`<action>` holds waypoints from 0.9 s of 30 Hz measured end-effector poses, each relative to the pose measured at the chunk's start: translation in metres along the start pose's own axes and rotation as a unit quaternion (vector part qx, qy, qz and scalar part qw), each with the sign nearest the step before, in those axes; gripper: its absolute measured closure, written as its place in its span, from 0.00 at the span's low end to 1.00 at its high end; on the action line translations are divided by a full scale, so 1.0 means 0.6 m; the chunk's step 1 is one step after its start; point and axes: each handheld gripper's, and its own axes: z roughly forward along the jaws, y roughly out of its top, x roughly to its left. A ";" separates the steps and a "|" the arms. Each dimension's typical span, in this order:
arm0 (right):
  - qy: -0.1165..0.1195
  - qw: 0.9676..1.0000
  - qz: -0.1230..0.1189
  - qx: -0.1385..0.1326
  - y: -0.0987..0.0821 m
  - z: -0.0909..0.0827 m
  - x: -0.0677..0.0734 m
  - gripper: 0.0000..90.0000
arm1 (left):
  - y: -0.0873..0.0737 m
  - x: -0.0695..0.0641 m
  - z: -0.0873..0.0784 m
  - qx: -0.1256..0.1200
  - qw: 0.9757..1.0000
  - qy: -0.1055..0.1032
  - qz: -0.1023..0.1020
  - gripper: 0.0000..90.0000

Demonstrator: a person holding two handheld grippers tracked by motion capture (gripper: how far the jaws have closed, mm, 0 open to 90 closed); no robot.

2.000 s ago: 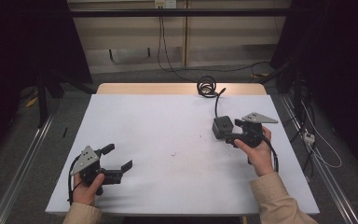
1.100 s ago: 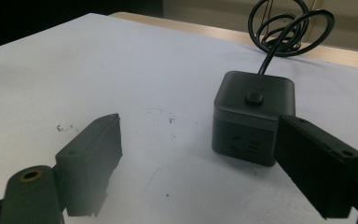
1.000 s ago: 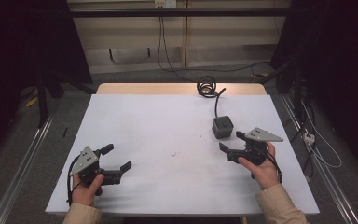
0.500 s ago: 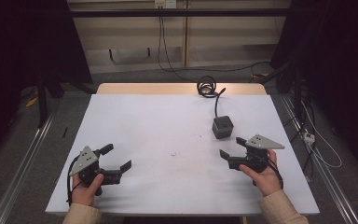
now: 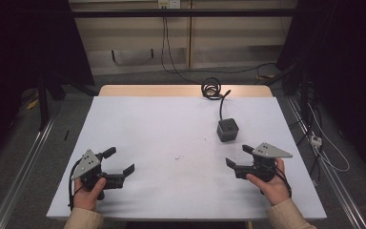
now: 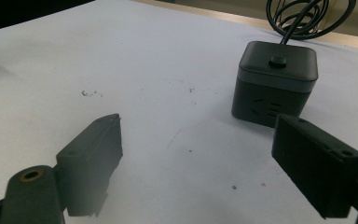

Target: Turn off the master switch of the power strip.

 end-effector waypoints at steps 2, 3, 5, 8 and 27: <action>0.001 1.000 -0.001 0.001 -0.002 -0.002 0.001 0.18 | 0.000 0.000 0.000 0.000 1.000 0.000 0.000 0.04; 0.001 1.000 -0.002 0.002 -0.003 -0.003 0.001 0.18 | 0.000 0.000 0.001 0.000 1.000 0.000 -0.001 0.04; 0.001 1.000 -0.002 0.002 -0.005 -0.004 0.002 0.18 | 0.000 0.000 0.000 0.000 1.000 0.000 0.000 0.04; 0.003 1.000 -0.004 0.006 -0.008 -0.007 0.003 0.18 | 0.000 -0.001 0.001 0.000 1.000 0.000 0.000 0.04; -0.002 1.000 -0.008 0.015 -0.033 -0.027 0.000 0.17 | -0.001 -0.001 0.002 0.003 1.000 0.001 -0.001 0.04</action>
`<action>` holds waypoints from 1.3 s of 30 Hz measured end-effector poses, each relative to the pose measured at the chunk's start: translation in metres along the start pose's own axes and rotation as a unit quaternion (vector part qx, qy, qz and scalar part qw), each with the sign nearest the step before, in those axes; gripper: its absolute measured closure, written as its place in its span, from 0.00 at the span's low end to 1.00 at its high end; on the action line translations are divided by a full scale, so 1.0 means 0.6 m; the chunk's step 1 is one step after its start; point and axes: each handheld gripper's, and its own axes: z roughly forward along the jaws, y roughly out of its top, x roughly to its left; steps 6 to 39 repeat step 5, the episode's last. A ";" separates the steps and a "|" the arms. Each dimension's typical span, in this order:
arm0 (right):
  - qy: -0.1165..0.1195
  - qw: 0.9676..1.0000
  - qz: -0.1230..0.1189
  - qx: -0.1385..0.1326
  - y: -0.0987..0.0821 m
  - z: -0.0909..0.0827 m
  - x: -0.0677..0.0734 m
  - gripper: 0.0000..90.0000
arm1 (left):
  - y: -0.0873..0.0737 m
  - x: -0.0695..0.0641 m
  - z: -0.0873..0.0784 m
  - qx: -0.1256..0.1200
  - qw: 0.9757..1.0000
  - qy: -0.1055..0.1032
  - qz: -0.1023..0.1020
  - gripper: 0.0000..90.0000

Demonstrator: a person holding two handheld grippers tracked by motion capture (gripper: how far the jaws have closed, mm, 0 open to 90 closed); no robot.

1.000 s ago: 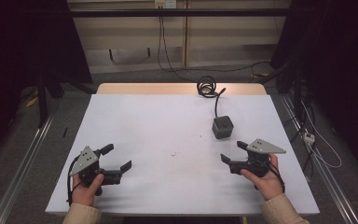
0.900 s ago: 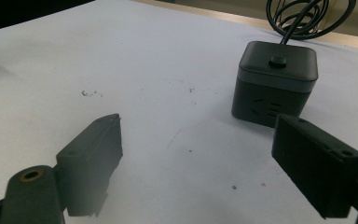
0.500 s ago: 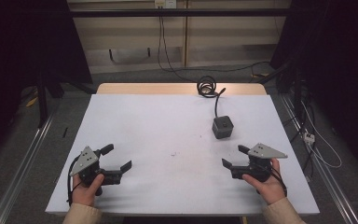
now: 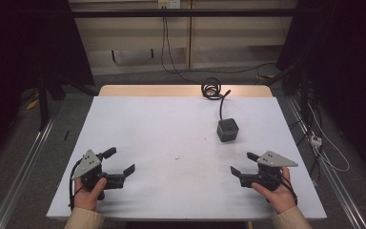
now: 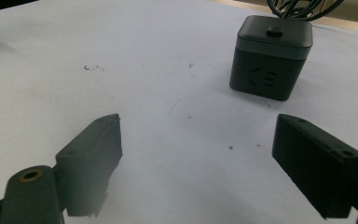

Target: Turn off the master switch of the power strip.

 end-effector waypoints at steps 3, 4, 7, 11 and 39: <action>0.000 1.000 0.000 0.002 -0.003 -0.001 0.000 0.17 | 0.000 0.000 0.000 0.000 1.000 0.001 0.000 0.04; -0.001 1.000 0.000 0.002 -0.003 0.000 -0.001 0.17 | 0.000 0.000 0.000 0.001 1.000 0.001 0.001 0.04; -0.002 1.000 0.000 0.003 -0.003 0.000 -0.001 0.17 | 0.000 0.000 0.000 0.001 1.000 0.002 0.001 0.04; -0.002 1.000 0.000 0.003 -0.003 0.000 -0.001 0.17 | 0.000 0.000 0.000 0.001 1.000 0.002 0.001 0.04; -0.002 1.000 0.000 0.003 -0.003 0.000 -0.001 0.17 | 0.000 0.000 0.000 0.001 1.000 0.002 0.001 0.04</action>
